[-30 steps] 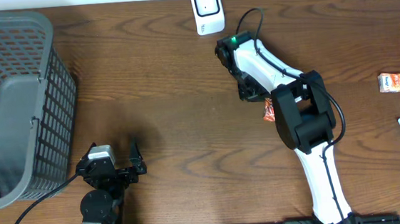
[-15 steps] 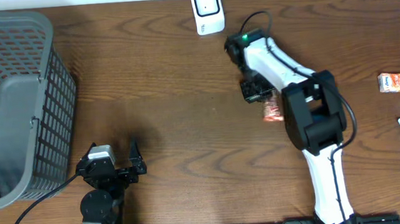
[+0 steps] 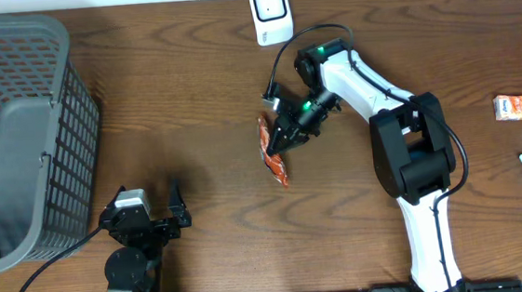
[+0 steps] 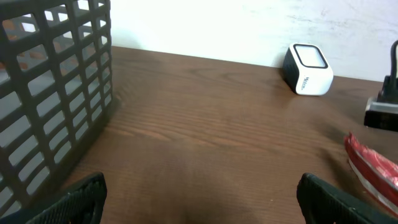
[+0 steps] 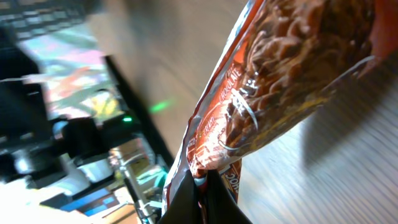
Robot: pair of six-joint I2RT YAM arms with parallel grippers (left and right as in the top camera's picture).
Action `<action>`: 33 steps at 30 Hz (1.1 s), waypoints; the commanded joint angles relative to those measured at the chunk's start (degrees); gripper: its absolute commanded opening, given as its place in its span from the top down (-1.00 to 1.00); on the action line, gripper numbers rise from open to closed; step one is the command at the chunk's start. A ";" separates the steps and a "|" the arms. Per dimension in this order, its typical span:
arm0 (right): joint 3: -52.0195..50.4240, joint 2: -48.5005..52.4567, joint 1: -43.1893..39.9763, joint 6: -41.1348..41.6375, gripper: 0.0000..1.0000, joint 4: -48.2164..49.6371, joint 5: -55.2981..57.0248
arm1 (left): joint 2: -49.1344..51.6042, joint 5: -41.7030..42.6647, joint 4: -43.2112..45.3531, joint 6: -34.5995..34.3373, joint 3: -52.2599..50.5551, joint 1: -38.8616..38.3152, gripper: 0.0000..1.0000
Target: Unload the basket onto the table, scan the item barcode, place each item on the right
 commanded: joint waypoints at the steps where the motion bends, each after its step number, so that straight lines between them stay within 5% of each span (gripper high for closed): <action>1: -0.96 -0.57 -0.44 -5.55 0.98 0.94 -9.01 | -0.39 -0.09 -1.42 0.92 -1.01 0.24 -0.96; 13: -2.91 -0.42 -0.74 -20.65 0.98 2.47 -34.23 | -0.39 -0.09 -1.40 0.94 -1.01 0.24 -0.95; 18: -2.89 -0.44 0.42 -21.31 0.98 5.51 -34.23 | -0.39 -0.09 -1.40 0.92 -1.01 0.24 -0.96; 27: -2.86 -0.44 2.49 -41.55 0.98 6.73 -34.25 | -0.39 -0.09 -1.40 0.94 -1.01 0.24 -0.95; 33: -2.89 -0.44 3.10 -42.42 0.98 11.72 -34.25 | -0.39 -0.09 -1.40 0.94 -1.01 0.24 -0.96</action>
